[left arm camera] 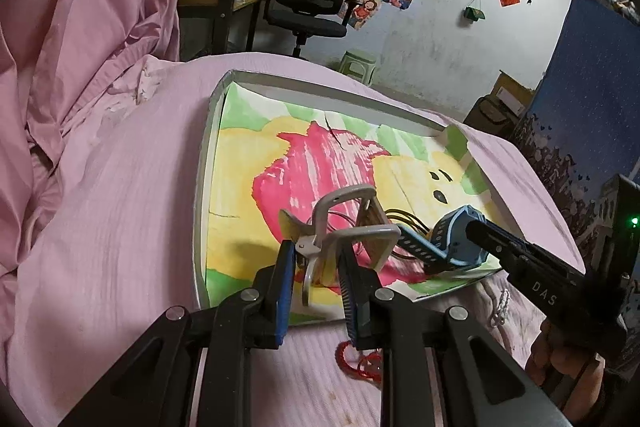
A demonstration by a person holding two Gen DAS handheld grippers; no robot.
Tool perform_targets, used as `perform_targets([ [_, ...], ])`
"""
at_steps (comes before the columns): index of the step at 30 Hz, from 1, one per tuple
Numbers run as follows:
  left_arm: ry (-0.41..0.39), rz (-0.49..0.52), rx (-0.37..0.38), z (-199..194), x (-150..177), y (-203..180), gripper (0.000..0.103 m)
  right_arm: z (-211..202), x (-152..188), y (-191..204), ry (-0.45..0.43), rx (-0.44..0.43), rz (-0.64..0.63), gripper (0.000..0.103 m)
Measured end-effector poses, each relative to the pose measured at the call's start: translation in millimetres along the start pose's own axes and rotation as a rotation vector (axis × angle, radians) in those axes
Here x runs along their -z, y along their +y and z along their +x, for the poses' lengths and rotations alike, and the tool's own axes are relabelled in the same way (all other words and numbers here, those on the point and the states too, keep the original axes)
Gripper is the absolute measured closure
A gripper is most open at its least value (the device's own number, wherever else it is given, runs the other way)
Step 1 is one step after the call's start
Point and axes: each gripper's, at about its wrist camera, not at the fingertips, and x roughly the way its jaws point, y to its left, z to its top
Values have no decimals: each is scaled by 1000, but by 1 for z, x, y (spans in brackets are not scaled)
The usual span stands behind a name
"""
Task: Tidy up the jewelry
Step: 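Carry the watch and stand into the tray and open both tools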
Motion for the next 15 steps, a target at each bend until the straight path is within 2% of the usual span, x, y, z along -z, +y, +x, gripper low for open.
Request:
perform_targets([
  [4,-4,5,-6,-4,3,0,82,-6,-2,3,-9,-2,-25,86],
  [7,-29,14,3,-12,8,-1,76,-14,-2,4,-27,4,-45,78],
  [9,-54,19,8,-20,12,-2,64,-21,-1,4,-43,4,-51,68],
  [12,-109,30,16,-35,21,-5,46,-35,2,4,-85,-2,-65,60],
  [13,-134,35,17,-41,24,-7,44,-42,5,3,-109,-12,-69,56],
  [15,-164,45,18,-51,29,-10,37,-53,8,2,-143,-21,-74,44],
])
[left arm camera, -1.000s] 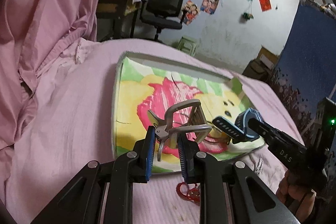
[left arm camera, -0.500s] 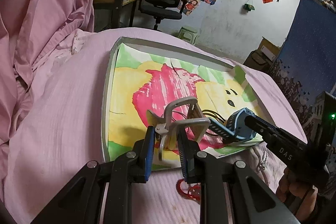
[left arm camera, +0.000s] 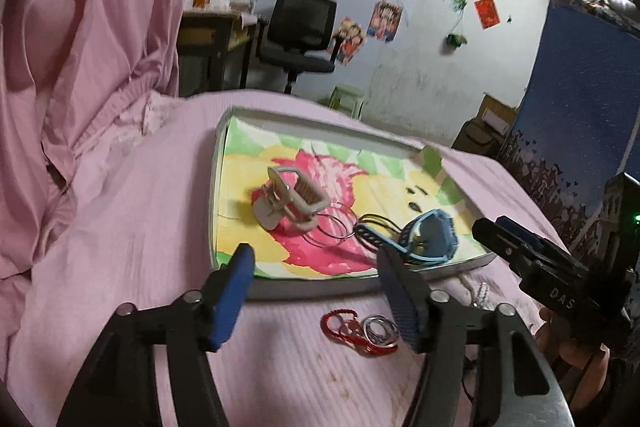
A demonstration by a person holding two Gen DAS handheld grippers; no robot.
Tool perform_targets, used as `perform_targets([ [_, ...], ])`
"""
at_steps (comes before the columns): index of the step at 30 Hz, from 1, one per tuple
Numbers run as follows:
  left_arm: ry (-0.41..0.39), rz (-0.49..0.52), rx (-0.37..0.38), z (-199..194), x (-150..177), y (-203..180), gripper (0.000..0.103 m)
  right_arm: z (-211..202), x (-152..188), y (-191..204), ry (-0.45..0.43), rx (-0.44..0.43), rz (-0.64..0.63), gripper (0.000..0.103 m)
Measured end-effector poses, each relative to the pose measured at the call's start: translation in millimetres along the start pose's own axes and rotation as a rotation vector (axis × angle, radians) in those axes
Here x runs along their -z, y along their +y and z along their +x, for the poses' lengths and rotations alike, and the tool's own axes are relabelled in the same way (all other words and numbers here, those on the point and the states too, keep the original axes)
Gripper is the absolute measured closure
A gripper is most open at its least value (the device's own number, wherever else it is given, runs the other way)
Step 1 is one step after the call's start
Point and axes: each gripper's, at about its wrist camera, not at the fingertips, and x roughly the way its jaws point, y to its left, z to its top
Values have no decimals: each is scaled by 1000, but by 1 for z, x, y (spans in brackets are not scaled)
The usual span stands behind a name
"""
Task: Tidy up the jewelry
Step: 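Carry the watch and stand into the tray and open both tools, then withdraw both open tools from the tray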
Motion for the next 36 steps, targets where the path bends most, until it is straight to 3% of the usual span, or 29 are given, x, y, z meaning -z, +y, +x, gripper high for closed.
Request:
perform_targets([
  [9,-131,38,-36,-41,16,-11,8,-46,13,-4,-124,-22,-7,13],
  [14,-188,42,-55,-57,25,-13,2,-73,23,-1,-179,-11,-38,2],
  [27,-246,109,-88,-84,52,-26,1,-123,43,7,-266,34,-125,1],
  [36,-171,103,-64,-79,58,-20,1,-130,53,8,-249,24,-168,1],
])
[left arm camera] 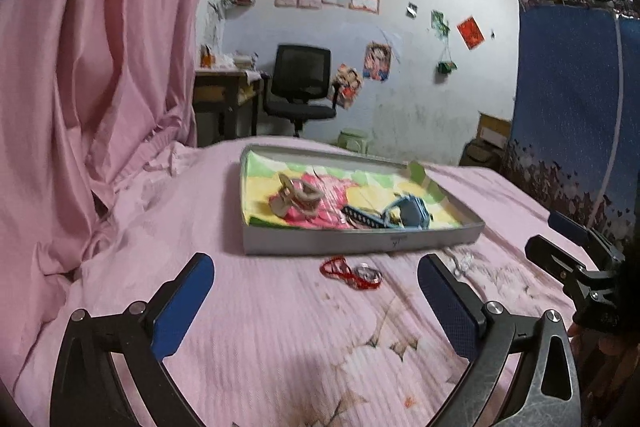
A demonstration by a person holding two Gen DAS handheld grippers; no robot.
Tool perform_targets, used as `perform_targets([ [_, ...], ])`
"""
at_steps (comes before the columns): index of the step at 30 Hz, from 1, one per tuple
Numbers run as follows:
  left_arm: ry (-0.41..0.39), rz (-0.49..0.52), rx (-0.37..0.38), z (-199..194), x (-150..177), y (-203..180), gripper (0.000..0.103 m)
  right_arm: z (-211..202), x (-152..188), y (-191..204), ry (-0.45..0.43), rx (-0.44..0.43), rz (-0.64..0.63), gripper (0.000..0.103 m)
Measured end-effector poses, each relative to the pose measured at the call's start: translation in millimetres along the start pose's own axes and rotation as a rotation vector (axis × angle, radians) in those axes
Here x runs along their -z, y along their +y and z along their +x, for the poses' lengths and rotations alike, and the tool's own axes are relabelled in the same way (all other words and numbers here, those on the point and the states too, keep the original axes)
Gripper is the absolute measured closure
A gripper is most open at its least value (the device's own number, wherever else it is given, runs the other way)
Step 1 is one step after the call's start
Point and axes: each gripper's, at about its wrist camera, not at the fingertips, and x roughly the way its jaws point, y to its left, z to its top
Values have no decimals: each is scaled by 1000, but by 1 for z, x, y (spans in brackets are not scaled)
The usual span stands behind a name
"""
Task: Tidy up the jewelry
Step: 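Withdraw both open tools from the tray, then grasp the black rubber ring with the right tool while the left tool grasps the red beaded bracelet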
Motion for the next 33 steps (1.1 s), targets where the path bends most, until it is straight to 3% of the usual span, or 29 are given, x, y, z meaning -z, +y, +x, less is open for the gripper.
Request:
perform_targets([
  [13,173,23,63,30,5,-7,3,25,14,-11,180,-50,36,4],
  [15,188,24,74,32,6,-7,8,27,17,-13,200,-58,47,21],
  [20,231,35,98,39,8,-11,20,37,25,-18,261,-87,71,42],
  [26,303,24,135,53,8,-14,31,51,36,-17,357,-123,78,55],
  [29,348,-1,149,63,8,-14,38,57,41,-17,391,-138,82,55],
  [33,373,-45,159,72,6,-10,44,63,47,-15,423,-150,84,62],
])
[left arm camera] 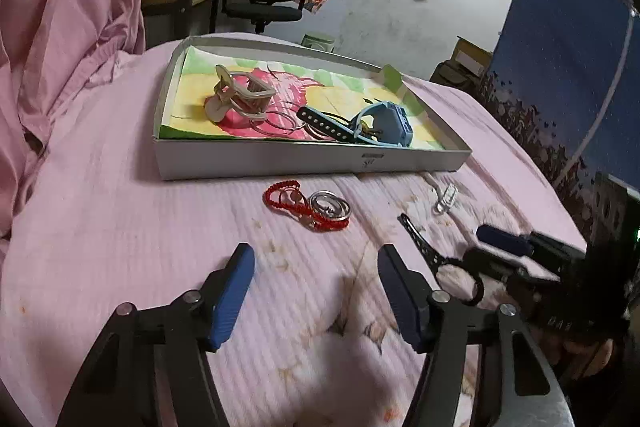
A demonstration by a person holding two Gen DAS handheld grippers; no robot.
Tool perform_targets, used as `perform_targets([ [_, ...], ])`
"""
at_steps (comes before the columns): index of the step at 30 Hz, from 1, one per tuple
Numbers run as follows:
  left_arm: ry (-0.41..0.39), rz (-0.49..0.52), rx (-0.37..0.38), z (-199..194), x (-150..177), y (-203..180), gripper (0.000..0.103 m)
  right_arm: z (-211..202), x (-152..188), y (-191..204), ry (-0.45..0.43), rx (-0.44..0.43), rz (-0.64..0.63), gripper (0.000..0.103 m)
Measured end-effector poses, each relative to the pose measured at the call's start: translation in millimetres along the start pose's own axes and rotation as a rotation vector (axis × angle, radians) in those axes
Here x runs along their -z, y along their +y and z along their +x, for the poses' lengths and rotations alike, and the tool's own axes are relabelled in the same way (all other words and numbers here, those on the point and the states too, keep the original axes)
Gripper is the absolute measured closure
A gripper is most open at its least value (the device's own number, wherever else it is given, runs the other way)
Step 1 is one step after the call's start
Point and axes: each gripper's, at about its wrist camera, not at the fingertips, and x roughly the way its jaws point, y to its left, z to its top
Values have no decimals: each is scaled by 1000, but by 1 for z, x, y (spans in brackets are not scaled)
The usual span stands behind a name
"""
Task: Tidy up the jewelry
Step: 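Grasp the black rubber ring with the right tool while the left tool grasps the red beaded bracelet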
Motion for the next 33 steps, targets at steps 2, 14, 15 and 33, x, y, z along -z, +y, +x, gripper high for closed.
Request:
perform_targets([
  [2,6,-22,7,3,-4,2,47,2,1,1,10,-4,-1,63],
  [14,68,-115,25,27,-21,12,72,14,4,2,60,-42,5,78],
  [15,72,-119,25,28,-21,12,73,15,5,2,64,-44,6,79],
  [33,109,-191,48,40,-19,22,99,21,9,2,98,-40,13,85],
])
